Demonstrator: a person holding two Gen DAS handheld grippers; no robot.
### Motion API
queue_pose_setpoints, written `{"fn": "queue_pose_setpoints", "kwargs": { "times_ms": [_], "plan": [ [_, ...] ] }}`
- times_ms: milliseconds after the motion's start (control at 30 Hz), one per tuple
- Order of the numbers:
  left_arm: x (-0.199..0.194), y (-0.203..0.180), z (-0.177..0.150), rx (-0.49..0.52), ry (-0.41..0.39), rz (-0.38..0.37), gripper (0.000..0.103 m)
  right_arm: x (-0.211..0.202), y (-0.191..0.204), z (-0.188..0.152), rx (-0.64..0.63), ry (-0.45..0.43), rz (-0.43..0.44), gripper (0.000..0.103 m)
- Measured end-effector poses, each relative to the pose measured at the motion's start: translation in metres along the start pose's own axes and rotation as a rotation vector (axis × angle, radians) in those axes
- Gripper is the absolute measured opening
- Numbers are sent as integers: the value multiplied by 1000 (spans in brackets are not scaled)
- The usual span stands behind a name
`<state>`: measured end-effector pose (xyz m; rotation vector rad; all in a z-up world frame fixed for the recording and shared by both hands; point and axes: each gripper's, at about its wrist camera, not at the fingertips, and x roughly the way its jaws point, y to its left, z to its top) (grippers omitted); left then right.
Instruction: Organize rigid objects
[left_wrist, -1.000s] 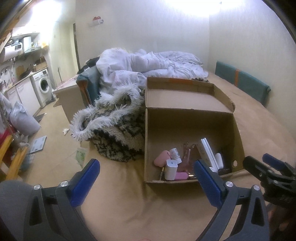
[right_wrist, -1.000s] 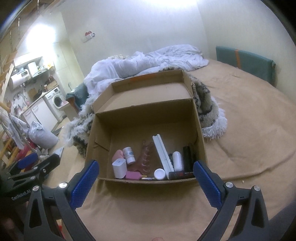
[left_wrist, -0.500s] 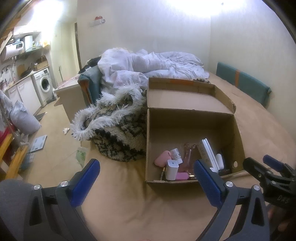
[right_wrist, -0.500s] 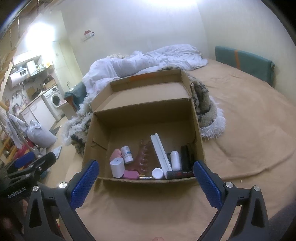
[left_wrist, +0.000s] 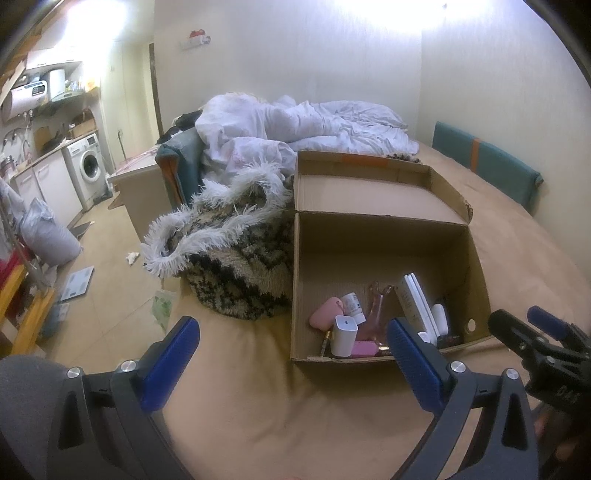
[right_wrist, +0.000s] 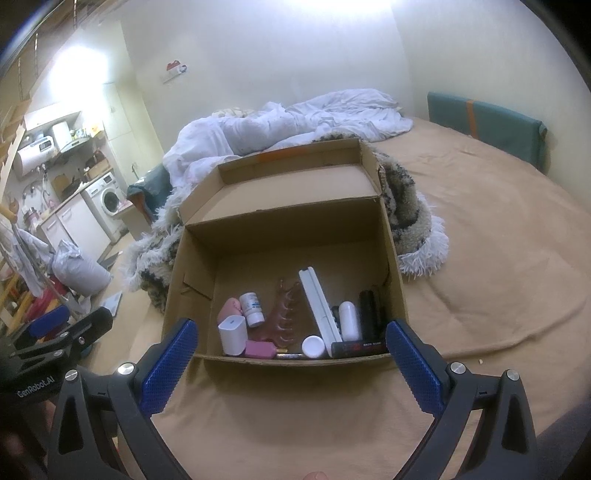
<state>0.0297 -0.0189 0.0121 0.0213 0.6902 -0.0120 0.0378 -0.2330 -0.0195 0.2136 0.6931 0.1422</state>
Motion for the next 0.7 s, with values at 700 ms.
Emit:
{"fn": "queue_pose_setpoints", "kwargs": {
  "times_ms": [700],
  "plan": [
    [0,-2,-2,8,0,11,101,0,-1,1,6,-7,-3,103]
  ]
}}
